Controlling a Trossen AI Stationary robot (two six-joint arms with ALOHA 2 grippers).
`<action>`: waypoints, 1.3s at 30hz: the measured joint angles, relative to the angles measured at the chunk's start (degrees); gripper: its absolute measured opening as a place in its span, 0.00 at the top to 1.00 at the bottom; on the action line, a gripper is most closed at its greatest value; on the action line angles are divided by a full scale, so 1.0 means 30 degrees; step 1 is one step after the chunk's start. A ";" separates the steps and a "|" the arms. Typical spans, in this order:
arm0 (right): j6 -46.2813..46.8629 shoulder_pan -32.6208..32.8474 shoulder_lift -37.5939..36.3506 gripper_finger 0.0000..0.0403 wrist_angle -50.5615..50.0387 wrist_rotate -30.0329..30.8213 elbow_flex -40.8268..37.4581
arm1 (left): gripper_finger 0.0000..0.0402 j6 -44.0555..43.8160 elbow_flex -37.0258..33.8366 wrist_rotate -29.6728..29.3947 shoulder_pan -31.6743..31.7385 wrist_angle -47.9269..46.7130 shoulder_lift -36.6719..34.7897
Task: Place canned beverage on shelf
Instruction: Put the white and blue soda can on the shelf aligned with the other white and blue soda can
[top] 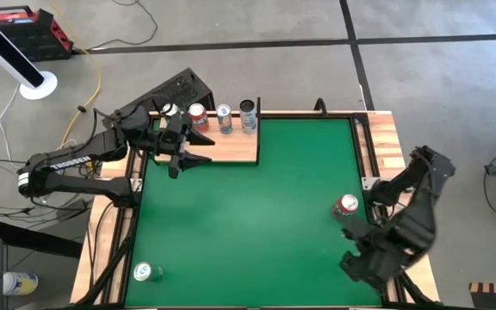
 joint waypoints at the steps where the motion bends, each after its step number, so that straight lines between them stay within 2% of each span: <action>1: 0.0462 0.0460 -0.0366 0.14 0.0009 0.0459 -0.0344 | 0.29 -0.0453 0.0000 -0.0446 -0.0311 0.0402 0.0000; 5: 0.2618 0.1968 -0.1644 0.14 0.0042 0.2696 -0.1251 | 0.29 -0.1464 0.0000 -0.2096 -0.1696 0.1326 -0.0007; 8: 0.4533 0.2744 -0.2246 0.14 0.0029 0.3333 -0.1915 | 0.29 -0.1673 0.0000 -0.3389 -0.2821 0.1503 -0.0007; 13: 0.6232 0.3273 -0.2316 0.14 0.0058 0.2257 -0.3058 | 0.29 -0.1658 0.0000 -0.5760 -0.4648 0.1510 0.0037; 18: 0.6979 0.3266 -0.2034 0.14 0.0051 0.0797 -0.3634 | 0.29 -0.1416 0.0000 -0.7197 -0.5706 0.1510 0.0164; 23: 0.8005 0.3778 -0.2002 0.14 0.0008 -0.0347 -0.4500 | 0.29 -0.1365 0.0000 -0.7727 -0.6040 0.1502 0.0361; 39: 0.8470 0.4516 -0.2002 0.14 0.1988 -0.0164 -0.6594 | 0.29 -0.1593 -0.0015 -0.8775 -0.6041 0.1496 0.0685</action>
